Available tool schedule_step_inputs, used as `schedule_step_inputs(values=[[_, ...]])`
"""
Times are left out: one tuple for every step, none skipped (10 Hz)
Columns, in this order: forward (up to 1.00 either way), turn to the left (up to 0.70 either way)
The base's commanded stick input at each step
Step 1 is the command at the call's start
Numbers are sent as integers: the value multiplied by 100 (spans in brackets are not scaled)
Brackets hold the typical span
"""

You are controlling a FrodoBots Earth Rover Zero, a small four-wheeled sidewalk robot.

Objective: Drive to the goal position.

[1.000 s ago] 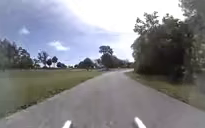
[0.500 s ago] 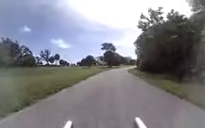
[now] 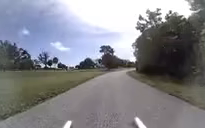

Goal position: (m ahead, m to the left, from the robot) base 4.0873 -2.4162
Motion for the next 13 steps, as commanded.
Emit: schedule_step_inputs(values=[[50,0],[50,0],[50,0],[50,0],[50,0],[50,0],[50,0],[50,0],[50,0],[50,0],[50,0],[50,0],[50,0]])
